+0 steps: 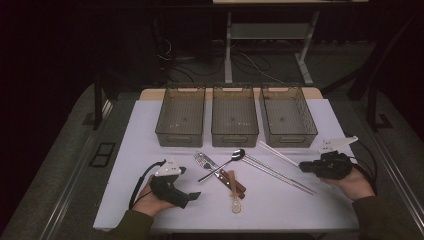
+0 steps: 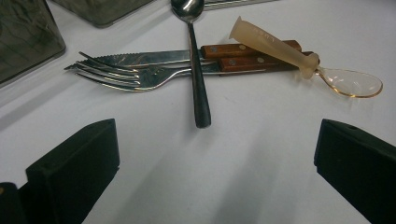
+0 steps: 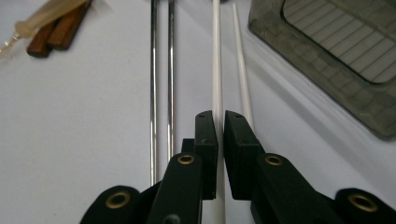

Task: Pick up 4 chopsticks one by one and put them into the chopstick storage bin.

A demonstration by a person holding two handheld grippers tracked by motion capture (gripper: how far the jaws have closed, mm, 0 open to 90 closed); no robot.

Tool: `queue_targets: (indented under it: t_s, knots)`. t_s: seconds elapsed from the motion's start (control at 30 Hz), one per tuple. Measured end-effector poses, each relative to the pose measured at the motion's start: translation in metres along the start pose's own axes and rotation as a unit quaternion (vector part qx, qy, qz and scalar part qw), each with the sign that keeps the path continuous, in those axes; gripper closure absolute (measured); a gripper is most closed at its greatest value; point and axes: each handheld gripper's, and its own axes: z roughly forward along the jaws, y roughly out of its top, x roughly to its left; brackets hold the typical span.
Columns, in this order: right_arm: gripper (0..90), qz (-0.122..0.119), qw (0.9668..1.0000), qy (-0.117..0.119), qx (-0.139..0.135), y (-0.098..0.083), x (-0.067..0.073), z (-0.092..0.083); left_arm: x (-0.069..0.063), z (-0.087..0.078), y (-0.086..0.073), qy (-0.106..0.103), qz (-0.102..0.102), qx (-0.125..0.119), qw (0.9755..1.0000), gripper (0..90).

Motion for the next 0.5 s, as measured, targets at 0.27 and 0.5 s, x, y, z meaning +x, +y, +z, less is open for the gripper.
queue_targets:
  t_s: [0.27,0.5]
  knots:
    - [84.3,0.005,0.9994,0.012,-0.031,0.010,0.004,-0.005,0.000,0.001,0.000,-0.001,0.000,-0.001,1.0000,0.0]
    - [84.3,0.010,0.9984,0.019,-0.053,0.022,0.006,-0.004,0.000,0.001,0.000,-0.001,0.000,-0.002,1.0000,0.0]
